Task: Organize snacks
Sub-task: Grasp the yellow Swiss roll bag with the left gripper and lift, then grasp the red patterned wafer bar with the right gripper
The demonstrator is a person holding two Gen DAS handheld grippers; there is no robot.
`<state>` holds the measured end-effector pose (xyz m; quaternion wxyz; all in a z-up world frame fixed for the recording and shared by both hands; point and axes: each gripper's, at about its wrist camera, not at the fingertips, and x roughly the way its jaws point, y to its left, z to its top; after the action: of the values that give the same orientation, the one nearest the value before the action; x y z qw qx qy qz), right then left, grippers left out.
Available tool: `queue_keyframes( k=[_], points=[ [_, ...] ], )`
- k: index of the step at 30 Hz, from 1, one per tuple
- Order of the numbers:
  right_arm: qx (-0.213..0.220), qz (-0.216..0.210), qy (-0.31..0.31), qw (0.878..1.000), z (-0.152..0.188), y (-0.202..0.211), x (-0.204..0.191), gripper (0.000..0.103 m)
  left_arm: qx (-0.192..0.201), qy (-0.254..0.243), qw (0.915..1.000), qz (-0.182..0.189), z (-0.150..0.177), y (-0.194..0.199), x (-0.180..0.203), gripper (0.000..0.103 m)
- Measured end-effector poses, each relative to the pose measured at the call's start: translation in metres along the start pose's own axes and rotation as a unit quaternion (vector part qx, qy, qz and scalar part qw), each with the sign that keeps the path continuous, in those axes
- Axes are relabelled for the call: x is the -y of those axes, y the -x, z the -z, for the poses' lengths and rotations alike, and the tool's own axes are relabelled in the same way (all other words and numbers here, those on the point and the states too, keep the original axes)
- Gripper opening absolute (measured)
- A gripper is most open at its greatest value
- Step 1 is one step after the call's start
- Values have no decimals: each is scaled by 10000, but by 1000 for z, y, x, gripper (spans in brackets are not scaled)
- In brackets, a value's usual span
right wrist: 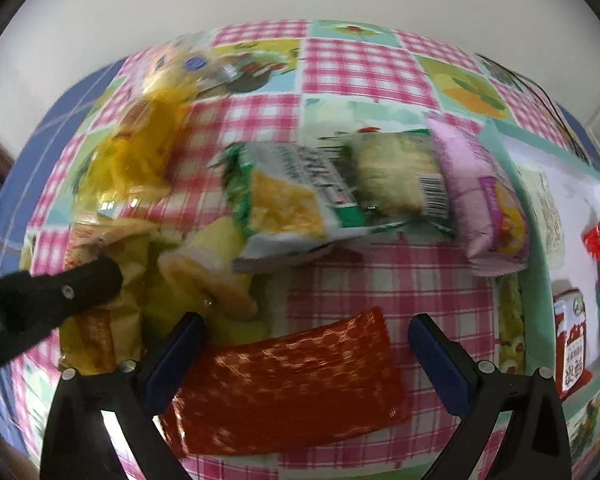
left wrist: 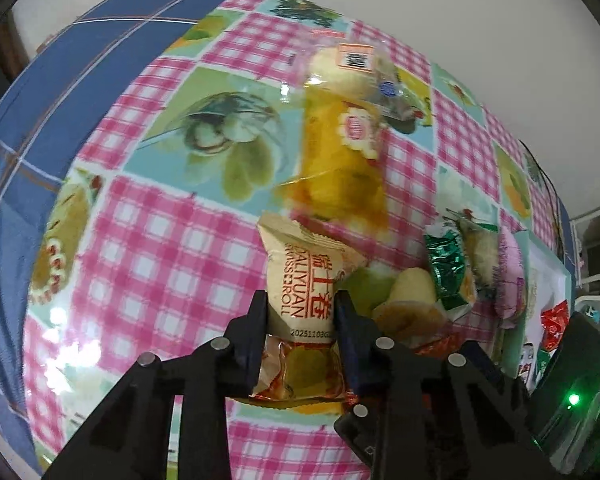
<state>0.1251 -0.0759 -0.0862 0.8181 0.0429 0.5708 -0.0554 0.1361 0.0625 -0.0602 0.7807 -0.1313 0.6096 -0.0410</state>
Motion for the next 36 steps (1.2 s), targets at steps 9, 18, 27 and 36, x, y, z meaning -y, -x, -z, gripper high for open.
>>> queue_keyframes(
  k=[9, 18, 27, 36],
  points=[
    [-127, 395, 620, 9972, 21, 11, -25, 103, -45, -103, 9996, -240, 15, 12, -14, 34],
    [-419, 301, 633, 9967, 44, 20, -17, 98, -125, -389, 9986, -348, 15, 20, -9, 34],
    [-637, -115, 64, 9979, 52, 23, 24, 67, -228, -545, 9979, -271, 16, 15, 5, 34],
    [-651, -187, -152, 9976, 45, 25, 63, 48, -217, -534, 9981, -212, 17, 13, 10, 32]
  ],
)
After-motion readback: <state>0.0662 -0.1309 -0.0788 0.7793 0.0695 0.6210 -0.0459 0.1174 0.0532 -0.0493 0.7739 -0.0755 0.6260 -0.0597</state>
